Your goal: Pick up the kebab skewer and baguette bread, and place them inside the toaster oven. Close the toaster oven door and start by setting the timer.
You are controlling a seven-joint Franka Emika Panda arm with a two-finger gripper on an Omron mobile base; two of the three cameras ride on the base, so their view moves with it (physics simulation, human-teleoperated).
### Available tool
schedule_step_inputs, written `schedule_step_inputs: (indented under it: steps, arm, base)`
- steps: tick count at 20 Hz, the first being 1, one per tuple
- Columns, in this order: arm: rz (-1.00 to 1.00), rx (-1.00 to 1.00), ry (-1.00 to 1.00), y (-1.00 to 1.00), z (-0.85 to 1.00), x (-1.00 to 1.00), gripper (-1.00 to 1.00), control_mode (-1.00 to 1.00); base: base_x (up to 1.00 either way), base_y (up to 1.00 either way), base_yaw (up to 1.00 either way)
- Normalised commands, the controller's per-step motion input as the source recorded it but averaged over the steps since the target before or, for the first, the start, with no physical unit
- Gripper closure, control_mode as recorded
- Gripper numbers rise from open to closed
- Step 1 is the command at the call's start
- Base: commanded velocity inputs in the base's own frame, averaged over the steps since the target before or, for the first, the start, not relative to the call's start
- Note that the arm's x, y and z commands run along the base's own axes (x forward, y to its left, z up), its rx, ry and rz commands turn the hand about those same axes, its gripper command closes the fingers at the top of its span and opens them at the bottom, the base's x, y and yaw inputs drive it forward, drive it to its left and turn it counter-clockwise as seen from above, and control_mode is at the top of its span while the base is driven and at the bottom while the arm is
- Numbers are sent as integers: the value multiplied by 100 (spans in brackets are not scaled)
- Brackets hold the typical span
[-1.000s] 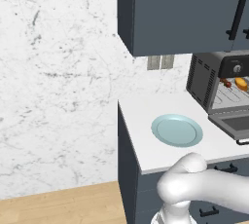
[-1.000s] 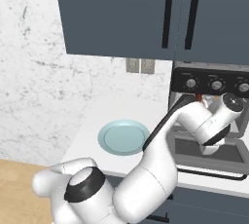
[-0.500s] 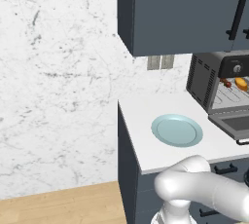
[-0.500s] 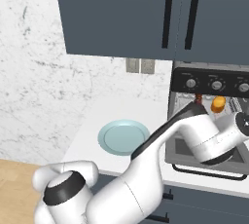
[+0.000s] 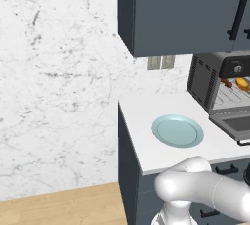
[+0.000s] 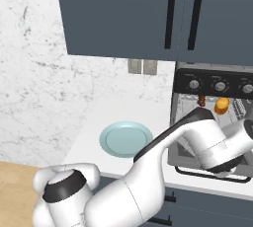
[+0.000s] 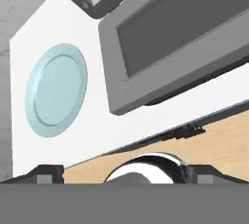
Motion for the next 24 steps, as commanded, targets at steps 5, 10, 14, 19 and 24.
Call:
schedule_step_inputs:
  steps: [5,10,14,19,24]
  arm:
    - [44,-19,-1,0,-48,-5,-100,-100]
    - [37,-15,-1,0,-49,-25,-100,-100]
    - [28,-15,-2,6,-48,-8,-100,-100]
    - [4,-15,-9,8,-28,2,-100,-100]
    - [0,-9,-11,6,-14,11,-100,-100]
  base:
    - [0,0,0]
    - [0,0,0]
    - [0,0,0]
    - [0,0,0]
    - [0,0,0]
